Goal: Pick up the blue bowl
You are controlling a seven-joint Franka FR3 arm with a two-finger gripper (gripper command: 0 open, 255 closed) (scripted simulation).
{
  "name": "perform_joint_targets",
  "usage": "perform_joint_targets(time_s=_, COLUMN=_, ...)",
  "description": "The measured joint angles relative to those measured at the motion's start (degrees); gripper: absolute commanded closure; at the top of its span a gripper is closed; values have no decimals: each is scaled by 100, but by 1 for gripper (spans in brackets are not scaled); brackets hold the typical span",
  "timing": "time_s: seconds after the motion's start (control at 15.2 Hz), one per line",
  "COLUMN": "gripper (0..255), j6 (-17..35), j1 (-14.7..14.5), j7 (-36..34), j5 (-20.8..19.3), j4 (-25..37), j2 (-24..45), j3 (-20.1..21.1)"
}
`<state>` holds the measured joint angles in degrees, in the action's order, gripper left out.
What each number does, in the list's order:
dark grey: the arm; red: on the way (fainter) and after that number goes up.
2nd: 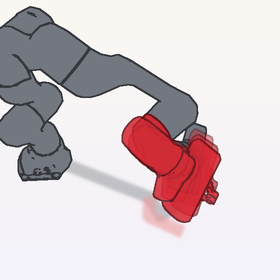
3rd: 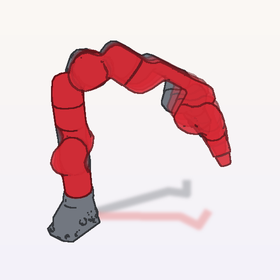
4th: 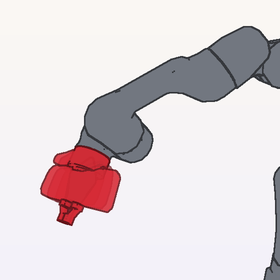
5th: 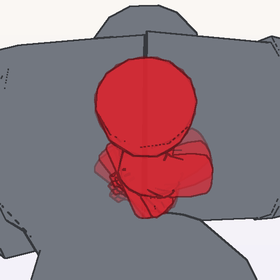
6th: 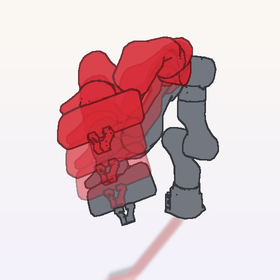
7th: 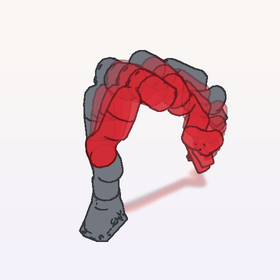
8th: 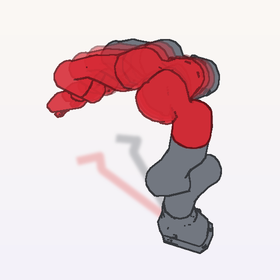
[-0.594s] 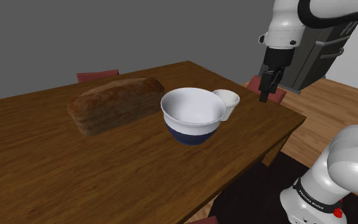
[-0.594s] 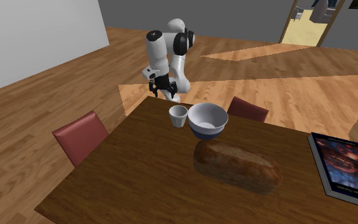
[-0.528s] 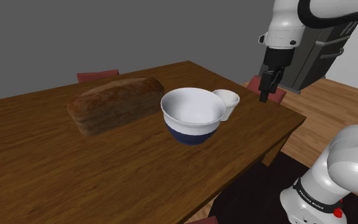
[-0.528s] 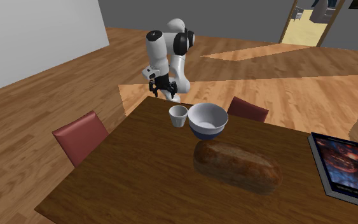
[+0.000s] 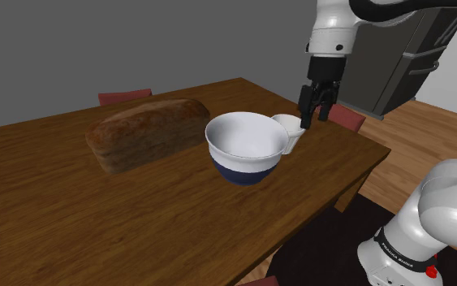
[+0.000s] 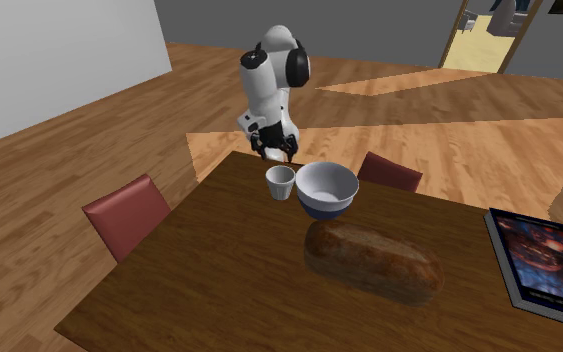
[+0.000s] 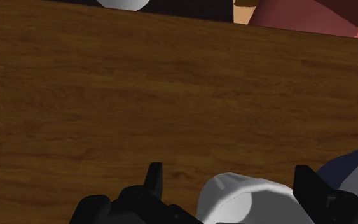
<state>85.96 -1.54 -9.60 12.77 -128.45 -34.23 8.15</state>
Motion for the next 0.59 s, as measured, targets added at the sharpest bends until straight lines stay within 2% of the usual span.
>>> perform_joint_targets(time_s=0.33, gripper=0, j6=194, j1=-50, j7=-757, j5=501, j4=714, j2=809, j3=327)
perform_joint_targets(time_s=0.53, gripper=0, j6=227, j1=-69, j7=-1175, j5=707, j4=1269, j2=1329, j3=476)
perform_joint_targets(time_s=0.59, gripper=0, j6=276, j1=-72, j7=-1215, j5=738, j4=1279, j2=1380, j3=493)
